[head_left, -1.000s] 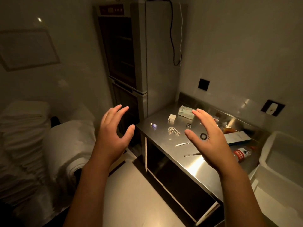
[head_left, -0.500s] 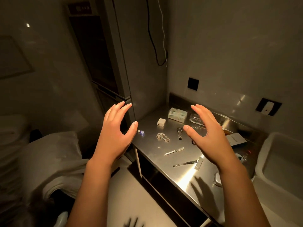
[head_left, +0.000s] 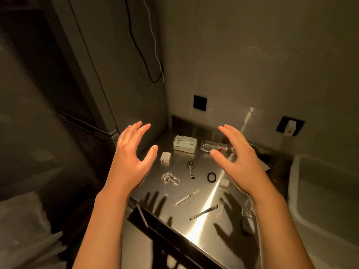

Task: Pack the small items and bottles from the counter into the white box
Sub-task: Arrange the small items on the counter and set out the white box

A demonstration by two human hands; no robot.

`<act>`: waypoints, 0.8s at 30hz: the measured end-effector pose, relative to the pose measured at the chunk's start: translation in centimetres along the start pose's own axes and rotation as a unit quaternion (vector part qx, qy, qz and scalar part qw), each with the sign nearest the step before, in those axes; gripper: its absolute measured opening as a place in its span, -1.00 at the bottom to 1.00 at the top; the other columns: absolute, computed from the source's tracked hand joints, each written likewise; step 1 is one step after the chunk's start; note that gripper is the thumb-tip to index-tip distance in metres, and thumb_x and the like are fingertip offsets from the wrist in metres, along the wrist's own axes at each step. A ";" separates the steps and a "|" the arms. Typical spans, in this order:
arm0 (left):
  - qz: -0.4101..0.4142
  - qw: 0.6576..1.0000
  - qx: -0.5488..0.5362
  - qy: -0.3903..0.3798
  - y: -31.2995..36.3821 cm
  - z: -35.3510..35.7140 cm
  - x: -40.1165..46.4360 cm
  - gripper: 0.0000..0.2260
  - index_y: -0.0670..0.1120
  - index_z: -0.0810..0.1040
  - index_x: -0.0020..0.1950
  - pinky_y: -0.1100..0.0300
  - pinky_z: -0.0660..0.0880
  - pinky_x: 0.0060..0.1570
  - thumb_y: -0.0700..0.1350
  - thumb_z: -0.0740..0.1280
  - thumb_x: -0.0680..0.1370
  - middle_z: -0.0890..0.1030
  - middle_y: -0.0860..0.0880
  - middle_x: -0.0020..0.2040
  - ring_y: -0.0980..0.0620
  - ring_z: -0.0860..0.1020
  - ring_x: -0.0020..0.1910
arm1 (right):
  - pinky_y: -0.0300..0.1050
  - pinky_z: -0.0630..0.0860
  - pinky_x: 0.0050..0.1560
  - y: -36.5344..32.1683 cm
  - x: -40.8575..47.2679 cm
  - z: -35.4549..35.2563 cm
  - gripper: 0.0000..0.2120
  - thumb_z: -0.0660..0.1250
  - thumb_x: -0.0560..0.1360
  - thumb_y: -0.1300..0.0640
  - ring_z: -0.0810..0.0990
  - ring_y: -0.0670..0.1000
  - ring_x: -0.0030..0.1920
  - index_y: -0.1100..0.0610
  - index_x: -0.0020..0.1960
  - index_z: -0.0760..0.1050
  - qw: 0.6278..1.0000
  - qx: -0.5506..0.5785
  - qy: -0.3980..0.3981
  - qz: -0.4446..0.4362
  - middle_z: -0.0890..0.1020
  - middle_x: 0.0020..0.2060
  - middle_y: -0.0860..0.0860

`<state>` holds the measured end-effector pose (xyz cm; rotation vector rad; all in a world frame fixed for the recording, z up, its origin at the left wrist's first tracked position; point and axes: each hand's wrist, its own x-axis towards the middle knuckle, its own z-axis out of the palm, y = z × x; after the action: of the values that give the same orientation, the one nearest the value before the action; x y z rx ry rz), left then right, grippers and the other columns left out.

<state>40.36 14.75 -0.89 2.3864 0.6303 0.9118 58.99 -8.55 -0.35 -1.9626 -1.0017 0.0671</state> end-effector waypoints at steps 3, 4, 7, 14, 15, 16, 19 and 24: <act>0.011 0.999 -0.016 -0.033 -1.7 1.7 3.5 -0.49 0.17 0.32 0.57 -0.07 0.17 0.58 0.10 0.32 0.63 0.28 0.17 0.59 0.11 0.13 0.63 | -0.05 0.24 0.49 0.6 2.4 1.2 -0.37 0.33 0.54 -0.23 0.16 -0.19 0.57 -0.28 0.56 0.20 1.000 -0.009 0.016 0.018 0.17 0.57 -0.31; 0.014 0.999 -0.023 -0.043 -2.4 2.3 4.6 -0.50 0.17 0.31 0.57 -0.09 0.19 0.58 0.10 0.32 0.63 0.28 0.17 0.59 0.12 0.13 0.62 | -0.08 0.23 0.47 0.8 3.2 1.6 -0.37 0.33 0.54 -0.23 0.16 -0.20 0.57 -0.28 0.56 0.20 0.999 -0.011 0.020 0.026 0.17 0.57 -0.31; 0.020 0.996 -0.044 -0.075 -4.3 3.8 7.6 -0.51 0.17 0.31 0.57 -0.11 0.19 0.58 0.11 0.31 0.64 0.26 0.18 0.60 0.15 0.13 0.62 | -0.16 0.22 0.43 1.5 5.1 2.7 -0.39 0.34 0.56 -0.21 0.14 -0.25 0.56 -0.31 0.55 0.19 0.998 -0.019 0.027 0.052 0.15 0.56 -0.35; 0.051 0.986 -0.075 -0.143 -8.4 7.1 12.9 -0.48 0.19 0.30 0.57 -0.04 0.16 0.56 0.12 0.31 0.62 0.24 0.20 0.60 0.15 0.11 0.62 | -0.01 0.25 0.52 1.8 8.1 5.5 -0.38 0.33 0.56 -0.23 0.14 -0.21 0.57 -0.31 0.56 0.16 0.991 -0.049 0.067 0.102 0.14 0.57 -0.33; 0.057 0.984 -0.080 -0.149 -8.9 7.5 13.6 -0.48 0.20 0.29 0.57 0.02 0.14 0.54 0.14 0.30 0.61 0.24 0.22 0.60 0.17 0.10 0.62 | -0.03 0.25 0.51 1.8 8.3 5.9 -0.37 0.32 0.56 -0.24 0.13 -0.22 0.57 -0.31 0.56 0.16 0.990 -0.052 0.072 0.109 0.14 0.57 -0.34; 0.061 0.982 -0.085 -0.155 -9.3 8.0 14.1 -0.48 0.21 0.29 0.57 0.07 0.12 0.51 0.15 0.29 0.61 0.23 0.23 0.60 0.18 0.09 0.61 | -0.04 0.25 0.50 1.9 8.5 6.3 -0.37 0.32 0.56 -0.25 0.13 -0.22 0.57 -0.32 0.56 0.16 0.989 -0.054 0.077 0.117 0.14 0.57 -0.35; 0.075 0.977 -0.098 -0.172 -10.6 9.3 15.2 -0.48 0.21 0.28 0.57 0.19 0.08 0.47 0.14 0.30 0.61 0.23 0.24 0.59 0.19 0.09 0.61 | -0.08 0.23 0.47 2.2 8.6 7.3 -0.36 0.31 0.53 -0.29 0.14 -0.24 0.56 -0.34 0.55 0.16 0.985 -0.053 0.090 0.137 0.14 0.55 -0.38; 0.075 0.968 -0.115 -0.209 -12.5 11.7 15.4 -0.47 0.21 0.29 0.57 0.28 0.08 0.42 0.11 0.32 0.61 0.24 0.22 0.58 0.18 0.11 0.60 | -0.19 0.17 0.40 3.7 8.1 8.7 -0.34 0.29 0.51 -0.35 0.12 -0.28 0.55 -0.37 0.55 0.13 0.978 -0.065 0.089 0.177 0.10 0.55 -0.42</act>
<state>55.98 29.80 -8.69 2.3317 0.1725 0.4800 63.09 1.94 -5.61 -2.2050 -0.5451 0.0245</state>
